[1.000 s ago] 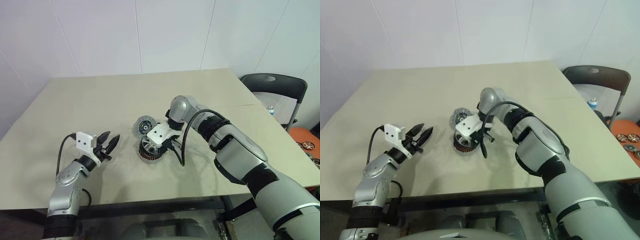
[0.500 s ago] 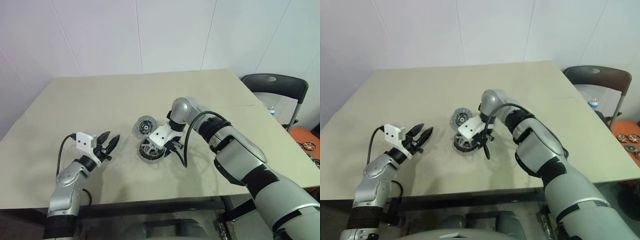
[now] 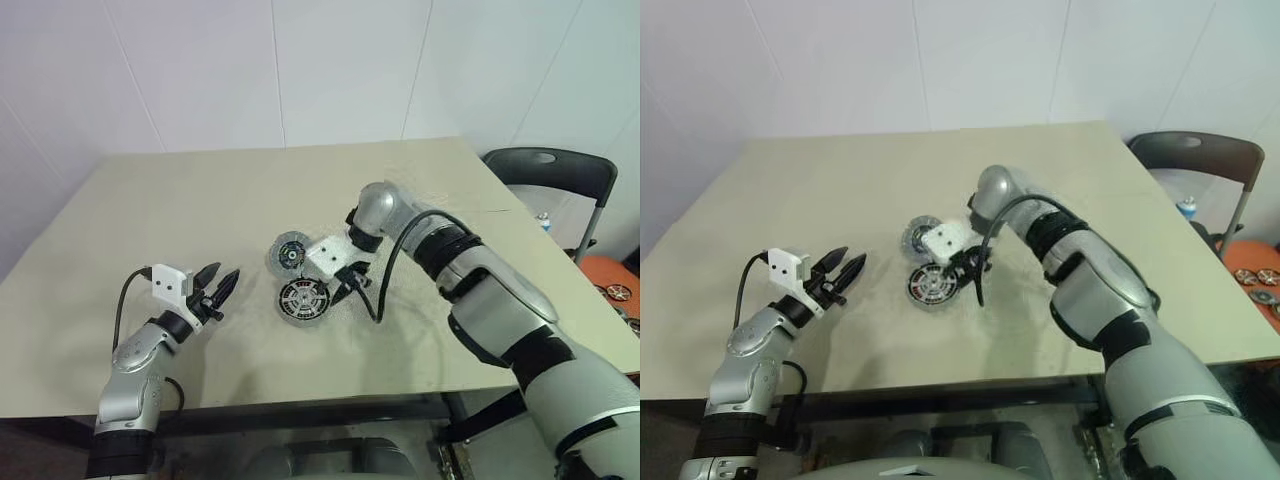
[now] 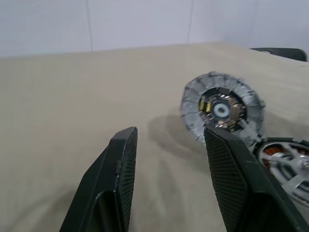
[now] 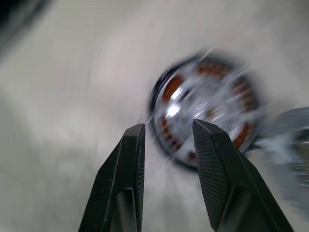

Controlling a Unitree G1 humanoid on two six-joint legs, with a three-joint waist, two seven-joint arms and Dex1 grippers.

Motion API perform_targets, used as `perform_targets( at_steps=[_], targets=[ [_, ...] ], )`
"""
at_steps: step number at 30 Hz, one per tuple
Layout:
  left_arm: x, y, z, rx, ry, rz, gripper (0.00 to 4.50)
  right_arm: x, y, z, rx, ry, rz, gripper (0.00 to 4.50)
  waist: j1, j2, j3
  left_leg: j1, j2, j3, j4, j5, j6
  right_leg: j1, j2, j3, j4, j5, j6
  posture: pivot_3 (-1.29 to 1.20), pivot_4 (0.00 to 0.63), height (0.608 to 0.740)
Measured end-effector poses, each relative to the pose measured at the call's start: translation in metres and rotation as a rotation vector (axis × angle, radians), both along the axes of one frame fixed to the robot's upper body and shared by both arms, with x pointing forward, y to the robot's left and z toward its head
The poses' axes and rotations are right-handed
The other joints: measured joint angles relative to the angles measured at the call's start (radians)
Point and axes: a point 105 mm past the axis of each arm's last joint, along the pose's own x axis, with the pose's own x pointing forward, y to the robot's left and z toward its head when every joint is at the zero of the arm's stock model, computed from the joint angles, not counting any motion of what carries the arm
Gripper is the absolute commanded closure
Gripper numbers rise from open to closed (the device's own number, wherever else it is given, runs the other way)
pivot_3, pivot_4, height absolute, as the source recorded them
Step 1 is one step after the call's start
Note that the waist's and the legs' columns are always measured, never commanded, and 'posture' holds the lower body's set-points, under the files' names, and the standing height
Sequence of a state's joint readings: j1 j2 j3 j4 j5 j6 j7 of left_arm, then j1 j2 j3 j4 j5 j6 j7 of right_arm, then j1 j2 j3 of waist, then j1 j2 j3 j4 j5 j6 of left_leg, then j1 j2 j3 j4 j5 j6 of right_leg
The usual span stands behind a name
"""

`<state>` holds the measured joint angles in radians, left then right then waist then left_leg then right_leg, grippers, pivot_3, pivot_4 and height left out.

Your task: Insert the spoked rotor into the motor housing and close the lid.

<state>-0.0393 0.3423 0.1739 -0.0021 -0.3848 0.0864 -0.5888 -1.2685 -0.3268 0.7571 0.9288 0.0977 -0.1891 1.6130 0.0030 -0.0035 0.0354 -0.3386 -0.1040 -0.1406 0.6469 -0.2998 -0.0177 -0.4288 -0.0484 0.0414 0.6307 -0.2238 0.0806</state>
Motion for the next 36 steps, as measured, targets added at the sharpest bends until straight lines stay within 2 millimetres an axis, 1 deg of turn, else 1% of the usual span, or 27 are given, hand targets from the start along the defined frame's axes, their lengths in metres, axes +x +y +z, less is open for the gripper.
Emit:
perform_targets(
  at_steps=[2, 4, 6, 7, 8, 10, 13, 15, 17, 20, 24, 28, 29, 31, 33, 34, 36],
  targets=[
    [0.000, -0.002, 0.005, -0.004, -0.013, -0.009, 2.16, 0.000, 0.009, 0.021, 0.113, 0.047, -0.045, 2.89, -0.001, 0.000, 0.000, 0.000, 0.001, 0.000, 0.000, 0.000, 0.000, 0.000, 0.000, 0.000, 0.000, 0.000, 0.000, 0.00, 0.000, 0.740],
    [-0.001, -0.002, 0.005, -0.010, -0.011, -0.016, 2.16, 0.003, 0.016, 0.038, 0.219, 0.048, -0.085, 2.89, 0.002, 0.000, 0.000, 0.000, 0.001, 0.000, 0.000, 0.000, 0.000, 0.000, 0.001, 0.000, 0.000, 0.000, 0.000, 0.00, 0.000, 0.740],
    [-0.001, -0.002, 0.005, -0.006, -0.009, -0.024, 2.16, 0.009, 0.019, 0.048, 0.314, 0.024, -0.141, 2.89, 0.006, -0.001, -0.001, 0.000, 0.001, 0.000, 0.000, 0.000, 0.000, 0.001, 0.001, 0.000, 0.000, 0.000, 0.000, 0.00, 0.000, 0.740],
    [-0.001, -0.001, 0.006, -0.003, -0.009, -0.026, 2.16, 0.013, 0.019, 0.048, 0.354, 0.007, -0.180, 2.89, 0.007, -0.001, -0.001, 0.001, 0.001, 0.000, 0.000, 0.000, 0.000, 0.001, 0.001, 0.000, 0.000, 0.000, 0.000, 0.00, 0.000, 0.740],
    [0.000, -0.001, 0.006, 0.001, -0.011, -0.028, 2.16, 0.018, 0.016, 0.041, 0.390, -0.017, -0.234, 2.89, 0.010, -0.003, -0.002, 0.001, 0.000, 0.000, 0.000, 0.000, 0.000, 0.002, 0.000, 0.000, 0.000, 0.000, 0.000, 0.00, 0.000, 0.740],
    [0.001, 0.002, 0.008, 0.008, -0.011, -0.025, 2.16, 0.024, 0.008, 0.016, 0.402, -0.024, -0.336, 2.89, 0.013, -0.004, -0.003, 0.000, -0.001, 0.000, 0.001, 0.000, 0.000, 0.002, 0.000, 0.000, 0.000, 0.000, 0.000, 0.00, 0.000, 0.740],
    [0.005, 0.000, 0.012, 0.014, -0.021, -0.042, 2.16, 0.022, -0.014, -0.026, 0.382, 0.003, -0.460, 2.89, 0.012, -0.004, -0.003, -0.001, -0.002, 0.001, 0.002, 0.000, 0.001, 0.001, -0.001, 0.000, -0.001, 0.000, 0.000, 0.00, 0.000, 0.740],
    [0.006, -0.001, 0.015, 0.021, -0.020, -0.060, 2.16, 0.015, -0.030, -0.043, 0.341, -0.009, -0.474, 2.89, 0.009, -0.003, -0.002, -0.001, -0.002, 0.002, 0.002, -0.001, 0.001, 0.001, -0.001, 0.001, -0.001, 0.000, 0.000, 0.00, 0.000, 0.740],
    [0.006, -0.004, 0.014, 0.027, -0.012, -0.091, 2.16, 0.007, -0.042, -0.043, 0.302, -0.036, -0.433, 2.89, 0.003, -0.003, -0.002, 0.000, 0.000, 0.003, 0.001, -0.001, 0.001, 0.000, 0.000, 0.002, -0.001, 0.000, 0.000, 0.00, 0.000, 0.740],
    [0.004, -0.009, 0.012, 0.034, 0.006, -0.139, 2.16, -0.003, -0.045, -0.031, 0.248, -0.081, -0.318, 2.89, -0.007, -0.003, -0.002, 0.001, 0.003, 0.004, 0.001, -0.001, 0.001, 0.001, 0.001, 0.002, -0.001, 0.000, 0.000, 0.00, 0.000, 0.740],
    [0.006, -0.014, 0.014, 0.034, 0.004, -0.167, 2.16, -0.012, -0.038, -0.023, 0.160, -0.163, -0.109, 2.89, -0.015, -0.003, -0.002, 0.002, 0.004, 0.004, 0.002, 0.000, 0.001, 0.002, 0.002, 0.001, -0.001, 0.001, -0.001, 0.00, 0.000, 0.740],
    [0.008, -0.017, 0.017, 0.028, -0.006, -0.171, 2.16, -0.009, -0.023, -0.019, 0.069, -0.316, 0.123, 2.89, -0.020, -0.003, -0.002, 0.004, 0.004, 0.005, 0.002, 0.000, 0.000, 0.004, 0.002, 0.002, -0.001, 0.002, -0.002, 0.00, 0.000, 0.740],
    [0.008, -0.018, 0.016, 0.022, -0.006, -0.172, 2.16, -0.008, -0.020, -0.020, 0.054, -0.340, 0.159, 2.89, -0.018, -0.003, -0.002, 0.004, 0.004, 0.004, 0.001, 0.000, 0.000, 0.004, 0.002, 0.002, -0.001, 0.002, -0.002, 0.00, 0.000, 0.740],
    [0.007, -0.020, 0.013, 0.013, 0.003, -0.167, 2.16, -0.004, -0.013, -0.029, 0.009, -0.392, 0.230, 2.89, -0.017, -0.003, -0.002, 0.003, 0.004, 0.004, 0.001, 0.000, 0.000, 0.003, 0.002, 0.002, -0.001, 0.002, -0.002, 0.00, 0.000, 0.740],
    [0.005, -0.020, 0.009, 0.005, 0.016, -0.156, 2.16, -0.003, -0.011, -0.039, -0.014, -0.391, 0.258, 2.89, -0.016, -0.003, -0.002, 0.003, 0.004, 0.004, 0.001, 0.000, 0.000, 0.002, 0.002, 0.002, -0.001, 0.002, -0.002, 0.00, 0.000, 0.740],
    [0.003, -0.020, 0.006, 0.003, 0.023, -0.149, 2.16, -0.003, -0.010, -0.043, -0.019, -0.385, 0.261, 2.89, -0.015, -0.004, -0.002, 0.002, 0.004, 0.004, 0.001, 0.000, 0.000, 0.002, 0.002, 0.002, -0.001, 0.002, -0.002, 0.00, 0.000, 0.740],
    [0.001, -0.019, 0.004, 0.001, 0.029, -0.134, 2.16, 0.000, -0.014, -0.052, -0.056, -0.397, 0.270, 2.89, -0.013, -0.003, -0.002, 0.002, 0.003, 0.004, 0.001, 0.000, 0.000, 0.001, 0.002, 0.002, -0.001, 0.002, -0.002, 0.00, 0.000, 0.740]
  ],
)
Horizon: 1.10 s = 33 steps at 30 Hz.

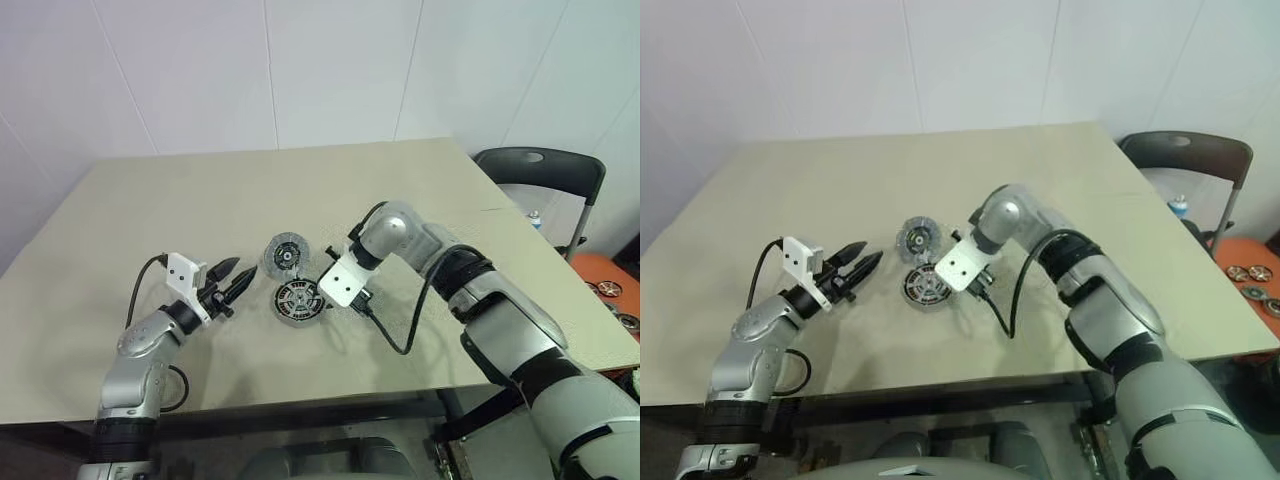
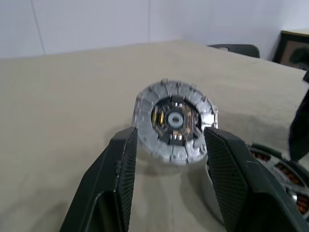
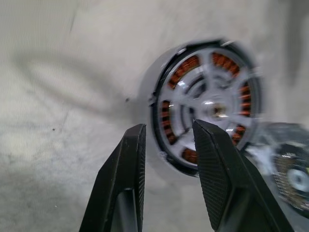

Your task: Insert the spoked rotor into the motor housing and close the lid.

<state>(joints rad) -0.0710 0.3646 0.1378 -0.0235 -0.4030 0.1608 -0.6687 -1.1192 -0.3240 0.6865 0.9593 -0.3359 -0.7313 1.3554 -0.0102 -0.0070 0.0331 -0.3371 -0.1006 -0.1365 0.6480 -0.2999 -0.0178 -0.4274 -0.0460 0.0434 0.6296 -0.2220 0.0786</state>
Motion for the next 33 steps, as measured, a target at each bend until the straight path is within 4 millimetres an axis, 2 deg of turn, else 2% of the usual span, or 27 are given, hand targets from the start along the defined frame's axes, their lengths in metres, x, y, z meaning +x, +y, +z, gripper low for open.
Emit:
perform_targets(
  at_steps=[5, 13, 16, 19, 23, 27, 33],
  targets=[
    [-0.007, 0.002, -0.003, 0.005, 0.006, 0.018, 2.16, 0.004, -0.008, -0.007, -0.035, -0.055, 0.035, 2.89, -0.002, 0.000, 0.000, 0.001, 0.000, 0.000, 0.000, 0.000, 0.000, 0.000, 0.001, 0.000, 0.001, 0.000, 0.000, 0.00, 0.000, 0.740],
    [-0.007, 0.004, -0.002, 0.005, 0.004, 0.036, 2.16, 0.003, -0.001, -0.009, -0.036, -0.088, 0.097, 2.89, -0.005, 0.000, 0.000, 0.002, 0.000, 0.000, 0.000, 0.000, -0.001, 0.001, 0.001, 0.000, 0.001, 0.000, -0.001, 0.00, 0.000, 0.740],
    [-0.005, 0.004, 0.000, 0.004, -0.004, 0.038, 2.16, 0.001, 0.002, -0.008, -0.030, -0.088, 0.121, 3.51, -0.006, 0.000, 0.000, 0.002, 0.000, 0.000, -0.001, 0.000, -0.001, 0.001, 0.001, 0.000, 0.001, 0.000, 0.000, 0.00, 0.000, 0.740],
    [-0.003, 0.003, 0.003, 0.001, -0.017, 0.040, 2.16, -0.001, 0.006, -0.005, -0.031, -0.090, 0.151, 4.37, -0.007, 0.000, 0.000, 0.003, 0.000, 0.000, -0.001, 0.001, -0.001, 0.001, 0.001, 0.000, 0.001, 0.000, -0.001, 0.00, 0.000, 0.740],
    [-0.002, 0.004, 0.002, -0.001, -0.016, 0.043, 2.16, -0.006, 0.016, -0.005, -0.028, -0.057, 0.164, 4.42, -0.008, 0.001, 0.000, 0.002, 0.001, 0.000, -0.001, 0.001, -0.001, 0.000, 0.002, 0.000, 0.001, 0.000, -0.001, 0.00, 0.000, 0.740],
    [-0.001, 0.004, 0.001, -0.002, -0.016, 0.044, 2.16, -0.008, 0.028, -0.001, -0.025, 0.042, 0.076, 4.42, -0.006, 0.001, 0.001, 0.001, 0.001, 0.000, -0.001, 0.001, -0.001, 0.000, 0.002, 0.000, 0.001, 0.001, -0.001, 0.00, 0.000, 0.740],
    [-0.001, 0.004, -0.001, -0.006, -0.007, 0.047, 2.16, -0.005, 0.023, 0.014, -0.098, 0.164, -0.073, 4.42, 0.000, 0.001, 0.001, 0.000, 0.000, 0.000, -0.001, 0.001, -0.001, -0.001, 0.001, 0.000, 0.001, 0.001, -0.001, 0.00, 0.000, 0.740]
  ],
)
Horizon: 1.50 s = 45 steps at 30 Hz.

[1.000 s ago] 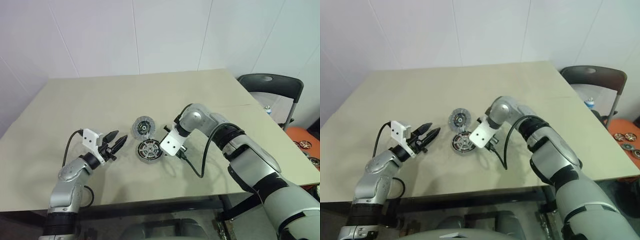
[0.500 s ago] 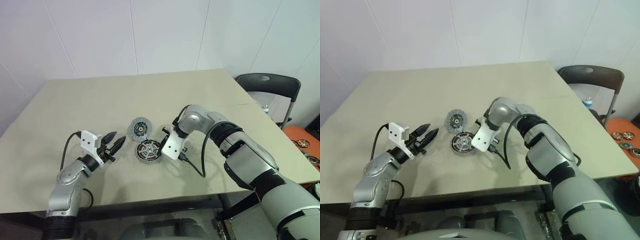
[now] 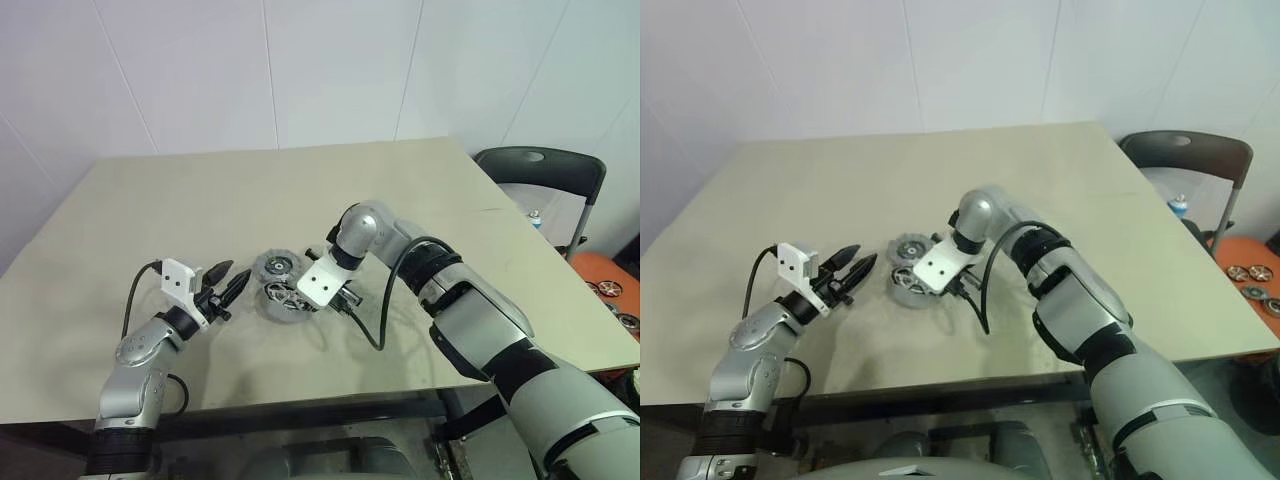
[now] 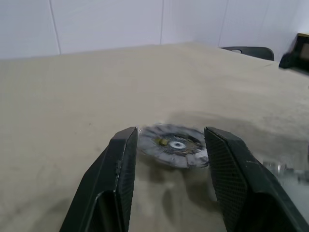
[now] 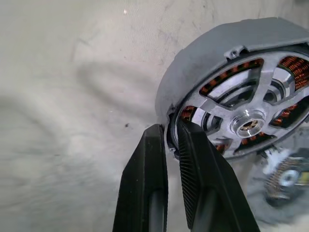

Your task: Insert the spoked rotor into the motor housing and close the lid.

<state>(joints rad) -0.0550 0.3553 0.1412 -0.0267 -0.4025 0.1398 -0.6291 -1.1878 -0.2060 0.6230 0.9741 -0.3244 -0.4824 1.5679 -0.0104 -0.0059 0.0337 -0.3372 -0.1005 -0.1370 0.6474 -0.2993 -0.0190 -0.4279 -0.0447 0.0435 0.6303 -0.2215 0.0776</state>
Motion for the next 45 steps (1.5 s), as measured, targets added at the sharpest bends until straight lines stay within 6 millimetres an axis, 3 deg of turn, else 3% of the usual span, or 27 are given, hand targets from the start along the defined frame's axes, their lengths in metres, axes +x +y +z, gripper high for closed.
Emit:
perform_targets(
  at_steps=[7, 13, 17, 23, 27, 30, 33, 38, 45],
  targets=[
    [0.006, -0.003, 0.000, -0.009, -0.003, -0.008, 2.16, 0.007, -0.036, 0.011, -0.092, 0.143, -0.337, 4.42, 0.001, 0.000, 0.000, -0.001, 0.000, 0.000, 0.000, 0.000, 0.000, -0.001, -0.002, 0.000, 0.000, 0.000, 0.000, 0.00, 0.000, 0.740],
    [0.011, -0.007, -0.002, -0.015, -0.002, -0.024, 2.16, -0.004, -0.047, 0.013, -0.160, 0.198, -0.451, 4.42, -0.001, 0.000, 0.000, -0.002, 0.001, 0.000, 0.000, 0.000, 0.000, -0.002, -0.002, 0.000, 0.000, 0.000, 0.000, 0.00, 0.000, 0.740],
    [0.013, -0.008, -0.003, -0.012, 0.001, -0.026, 2.16, -0.016, -0.037, 0.011, -0.187, 0.273, -0.527, 4.42, -0.001, 0.000, 0.000, -0.002, 0.001, 0.000, 0.000, 0.000, 0.000, -0.002, -0.002, 0.000, 0.000, 0.000, 0.000, 0.00, 0.000, 0.740],
    [0.012, -0.008, -0.003, -0.012, -0.006, -0.024, 2.16, -0.032, 0.012, -0.005, -0.197, 0.427, -0.681, 4.42, -0.004, -0.001, 0.000, -0.001, 0.001, 0.000, 0.000, 0.000, -0.001, -0.002, -0.001, 0.000, 0.001, 0.000, 0.000, 0.00, 0.000, 0.740],
    [0.009, -0.005, -0.007, -0.011, 0.003, -0.010, 2.16, -0.025, 0.030, -0.012, -0.163, 0.499, -0.815, 4.42, -0.014, -0.004, -0.004, 0.005, 0.003, 0.001, 0.000, 0.000, -0.002, 0.002, 0.001, 0.000, 0.001, 0.003, -0.004, 0.00, 0.000, 0.740],
    [0.004, -0.003, -0.012, -0.011, 0.017, 0.001, 2.16, -0.021, 0.040, -0.017, -0.142, 0.509, -0.874, 4.42, -0.029, -0.003, -0.003, 0.018, 0.008, 0.001, -0.001, -0.001, -0.005, 0.014, 0.002, -0.005, 0.000, 0.003, -0.003, 0.00, 0.000, 0.740],
    [0.001, -0.003, -0.009, -0.007, 0.006, 0.002, 2.16, -0.017, 0.044, -0.023, -0.128, 0.509, -0.901, 4.42, -0.037, 0.000, -0.001, 0.026, 0.012, 0.000, -0.001, -0.002, -0.005, 0.023, 0.000, -0.017, -0.001, 0.001, -0.006, 0.00, 0.000, 0.740],
    [-0.001, -0.002, -0.012, -0.006, 0.015, 0.011, 2.16, -0.007, 0.045, -0.024, -0.080, 0.458, -0.903, 2.86, -0.032, 0.000, 0.000, 0.027, 0.013, -0.004, 0.000, -0.001, -0.005, 0.024, 0.000, -0.022, 0.000, 0.001, -0.006, 0.00, 0.000, 0.740],
    [0.004, -0.003, -0.004, 0.000, -0.010, 0.005, 2.16, -0.001, 0.024, -0.004, -0.077, 0.339, -0.736, 2.86, -0.023, -0.005, -0.003, -0.006, 0.008, -0.002, 0.005, 0.001, -0.014, -0.008, -0.004, -0.020, 0.000, 0.007, -0.005, 0.00, 0.000, 0.740]
  ],
)
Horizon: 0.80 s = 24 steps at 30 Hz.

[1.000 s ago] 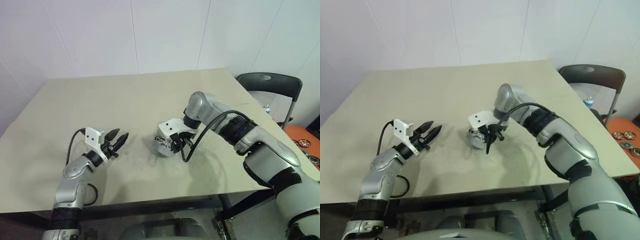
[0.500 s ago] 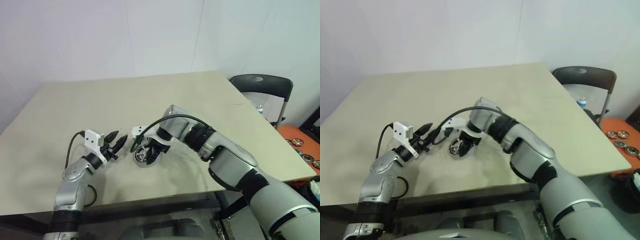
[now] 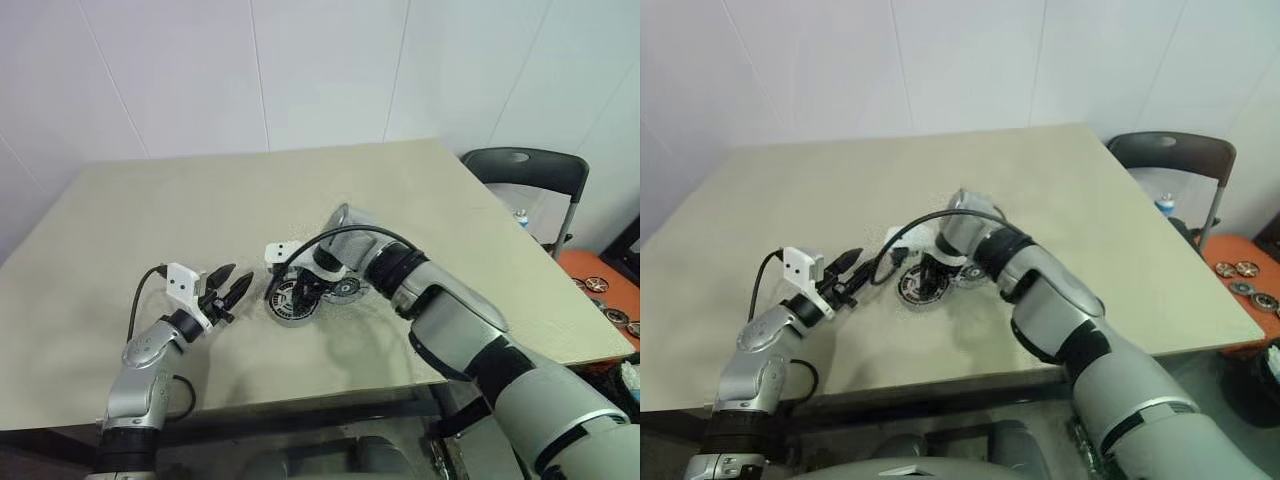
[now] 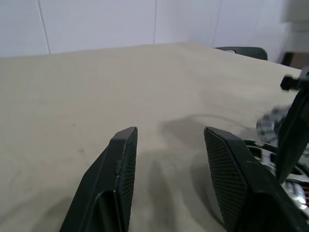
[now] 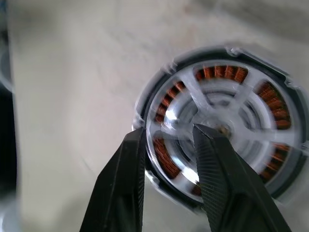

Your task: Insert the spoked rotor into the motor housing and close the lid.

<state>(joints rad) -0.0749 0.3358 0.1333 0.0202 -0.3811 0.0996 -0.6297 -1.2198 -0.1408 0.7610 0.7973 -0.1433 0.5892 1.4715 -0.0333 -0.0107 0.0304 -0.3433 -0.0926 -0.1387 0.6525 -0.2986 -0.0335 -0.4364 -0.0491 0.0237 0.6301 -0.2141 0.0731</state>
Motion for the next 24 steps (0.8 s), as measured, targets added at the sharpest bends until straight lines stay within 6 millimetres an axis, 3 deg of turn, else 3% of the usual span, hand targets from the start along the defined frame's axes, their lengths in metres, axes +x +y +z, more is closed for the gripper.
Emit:
perform_targets(
  at_steps=[7, 10, 18, 24],
  targets=[
    [0.002, -0.001, 0.004, 0.002, -0.011, -0.008, 2.16, -0.011, -0.021, 0.042, 0.075, -0.154, 0.334, 2.86, -0.008, 0.000, 0.000, -0.007, 0.002, 0.002, -0.003, -0.003, 0.001, -0.008, -0.001, 0.000, -0.003, 0.000, 0.000, 0.00, 0.000, 0.740],
    [0.002, -0.002, 0.003, 0.002, -0.009, -0.013, 2.16, -0.019, -0.023, 0.047, 0.095, -0.210, 0.434, 2.86, -0.007, 0.000, 0.000, -0.004, 0.003, 0.002, -0.003, -0.005, 0.004, -0.006, 0.000, 0.000, -0.002, 0.000, 0.000, 0.00, 0.000, 0.740],
    [0.001, -0.002, 0.002, 0.002, -0.006, -0.021, 2.16, -0.033, -0.016, 0.022, 0.092, -0.246, 0.551, 2.86, 0.000, 0.001, 0.001, 0.008, 0.004, 0.002, -0.002, -0.005, 0.005, 0.007, 0.002, -0.001, -0.002, 0.000, 0.000, 0.00, 0.000, 0.740],
    [0.001, -0.002, 0.002, 0.002, -0.003, -0.021, 2.16, -0.026, -0.004, 0.008, 0.081, -0.305, 0.531, 2.86, 0.010, 0.001, 0.001, 0.007, 0.004, 0.002, -0.002, -0.005, 0.004, 0.006, 0.002, -0.001, -0.002, 0.000, -0.001, 0.00, 0.000, 0.740]
  ],
)
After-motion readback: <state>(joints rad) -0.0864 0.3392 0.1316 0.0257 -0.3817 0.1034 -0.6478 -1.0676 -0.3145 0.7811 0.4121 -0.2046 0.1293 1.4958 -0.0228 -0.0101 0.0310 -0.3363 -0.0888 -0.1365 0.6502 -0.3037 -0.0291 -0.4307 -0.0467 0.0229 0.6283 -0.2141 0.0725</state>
